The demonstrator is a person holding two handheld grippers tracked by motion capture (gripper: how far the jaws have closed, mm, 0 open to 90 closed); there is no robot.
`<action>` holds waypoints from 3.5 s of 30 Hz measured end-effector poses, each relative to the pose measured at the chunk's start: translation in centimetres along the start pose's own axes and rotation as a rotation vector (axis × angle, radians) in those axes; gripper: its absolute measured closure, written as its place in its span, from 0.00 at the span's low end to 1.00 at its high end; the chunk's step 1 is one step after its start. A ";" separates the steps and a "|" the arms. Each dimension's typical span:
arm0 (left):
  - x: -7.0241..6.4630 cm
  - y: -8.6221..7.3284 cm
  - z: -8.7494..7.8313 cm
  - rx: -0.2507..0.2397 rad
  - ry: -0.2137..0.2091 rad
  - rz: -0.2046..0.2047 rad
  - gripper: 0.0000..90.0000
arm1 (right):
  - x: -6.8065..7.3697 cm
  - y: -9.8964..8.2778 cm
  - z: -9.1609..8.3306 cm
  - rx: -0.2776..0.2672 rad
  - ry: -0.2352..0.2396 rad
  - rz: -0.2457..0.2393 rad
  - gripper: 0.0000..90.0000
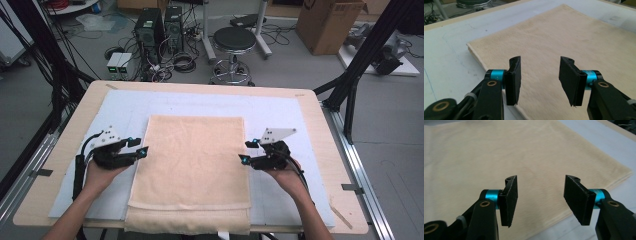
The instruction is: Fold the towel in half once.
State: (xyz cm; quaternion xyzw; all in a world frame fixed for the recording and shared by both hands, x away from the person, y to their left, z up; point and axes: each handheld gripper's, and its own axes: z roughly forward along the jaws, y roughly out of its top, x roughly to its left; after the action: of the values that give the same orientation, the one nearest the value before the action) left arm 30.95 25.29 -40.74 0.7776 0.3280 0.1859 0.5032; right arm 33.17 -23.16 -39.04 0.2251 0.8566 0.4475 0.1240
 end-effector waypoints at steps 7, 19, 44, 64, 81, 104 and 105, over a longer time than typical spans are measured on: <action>-2.6 -2.5 -2.6 -0.003 -0.047 0.007 0.53 | 3.8 -2.2 -1.2 -0.037 0.059 -0.011 0.48; -5.8 -5.1 -4.1 0.043 -0.112 0.053 0.47 | 6.8 -5.1 -0.5 0.027 0.129 -0.024 0.47; -6.6 -5.9 -3.0 0.202 -0.127 0.144 0.68 | 8.7 -5.3 0.9 0.120 0.149 -0.099 0.81; -6.1 -5.3 -3.6 0.154 -0.130 0.129 0.97 | 8.1 -4.7 0.1 0.056 0.168 -0.055 0.92; -6.6 -4.8 -5.7 0.095 -0.117 0.120 0.97 | 9.2 -3.7 -1.8 -0.015 0.219 -0.064 0.92; -10.6 -6.1 -8.6 0.113 -0.189 0.150 0.89 | 12.9 -3.9 -3.9 0.060 0.397 -0.152 0.79; -10.5 -6.1 -8.6 0.110 -0.185 0.149 0.86 | 12.9 -3.9 -3.8 0.055 0.402 -0.151 0.76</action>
State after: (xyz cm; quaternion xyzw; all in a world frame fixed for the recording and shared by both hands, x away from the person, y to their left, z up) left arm 16.18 25.30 -42.16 0.8401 0.2311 0.1321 0.4726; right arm 19.34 -21.42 -40.25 0.0700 0.8904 0.4492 -0.0225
